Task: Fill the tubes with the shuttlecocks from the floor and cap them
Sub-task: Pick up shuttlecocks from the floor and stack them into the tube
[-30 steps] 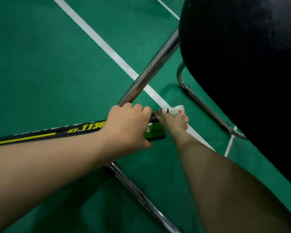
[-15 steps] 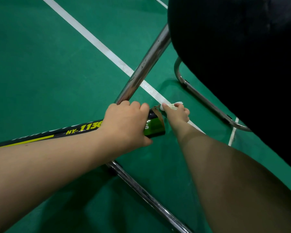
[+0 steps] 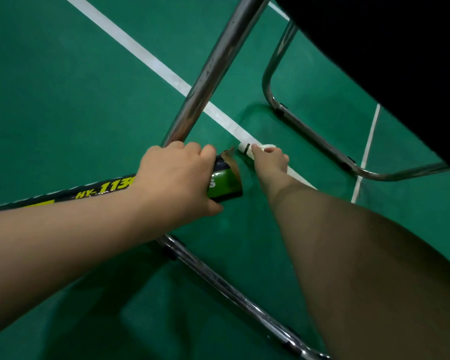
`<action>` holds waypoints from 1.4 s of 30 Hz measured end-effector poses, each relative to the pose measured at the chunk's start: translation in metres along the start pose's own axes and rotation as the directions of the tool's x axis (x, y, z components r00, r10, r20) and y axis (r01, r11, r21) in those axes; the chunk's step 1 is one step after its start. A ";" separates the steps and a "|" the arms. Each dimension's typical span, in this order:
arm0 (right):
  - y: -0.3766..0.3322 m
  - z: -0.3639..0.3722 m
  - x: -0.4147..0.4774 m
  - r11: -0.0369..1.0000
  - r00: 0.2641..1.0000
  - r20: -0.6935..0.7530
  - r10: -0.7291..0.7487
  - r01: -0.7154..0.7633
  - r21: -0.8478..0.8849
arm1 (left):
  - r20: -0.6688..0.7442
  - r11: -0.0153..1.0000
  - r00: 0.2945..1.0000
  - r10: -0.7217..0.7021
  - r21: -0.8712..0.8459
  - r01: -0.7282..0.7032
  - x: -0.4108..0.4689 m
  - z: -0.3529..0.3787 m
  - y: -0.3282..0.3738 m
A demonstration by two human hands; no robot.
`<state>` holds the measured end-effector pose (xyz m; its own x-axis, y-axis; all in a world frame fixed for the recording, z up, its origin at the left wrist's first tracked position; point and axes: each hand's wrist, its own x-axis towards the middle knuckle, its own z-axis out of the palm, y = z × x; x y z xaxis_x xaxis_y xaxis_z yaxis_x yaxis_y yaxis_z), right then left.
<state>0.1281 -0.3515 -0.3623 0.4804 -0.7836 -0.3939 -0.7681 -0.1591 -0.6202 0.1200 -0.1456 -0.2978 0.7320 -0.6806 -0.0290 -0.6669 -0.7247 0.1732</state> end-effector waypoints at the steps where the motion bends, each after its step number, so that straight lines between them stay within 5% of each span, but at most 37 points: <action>1: 0.002 0.001 0.006 1.000 1.000 0.003 -0.012 0.012 -0.018 | 0.003 1.000 1.000 0.001 0.003 -0.001 0.000 0.000 0.000; 23: 0.021 0.012 0.005 0.978 0.983 -0.182 0.008 0.030 0.208 | -0.019 1.000 1.000 0.003 0.015 -0.003 -0.003 0.003 -0.001; 30: 0.027 0.020 -0.006 0.928 0.997 0.010 0.075 -0.074 0.365 | -0.005 1.000 1.000 0.001 0.015 0.000 -0.007 0.003 -0.005; 35: 0.019 0.019 -0.009 0.959 0.996 0.088 -0.010 -0.015 0.283 | 0.005 1.000 1.000 0.007 0.010 -0.007 -0.009 0.002 -0.006; 39: 0.027 0.026 -0.015 0.904 0.985 0.160 0.061 -0.123 0.409 | 0.031 1.000 1.000 -0.006 0.017 0.005 -0.010 0.002 -0.008; 42: 0.034 0.036 -0.017 0.942 0.983 0.166 0.080 -0.129 0.310 | 0.044 1.000 0.999 -0.012 0.028 0.010 -0.011 0.003 -0.007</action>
<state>0.1086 -0.3217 -0.4011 0.4811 -0.6834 -0.5491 -0.6538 0.1375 -0.7440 0.1166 -0.1332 -0.3022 0.7329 -0.6762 -0.0744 -0.6629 -0.7345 0.1453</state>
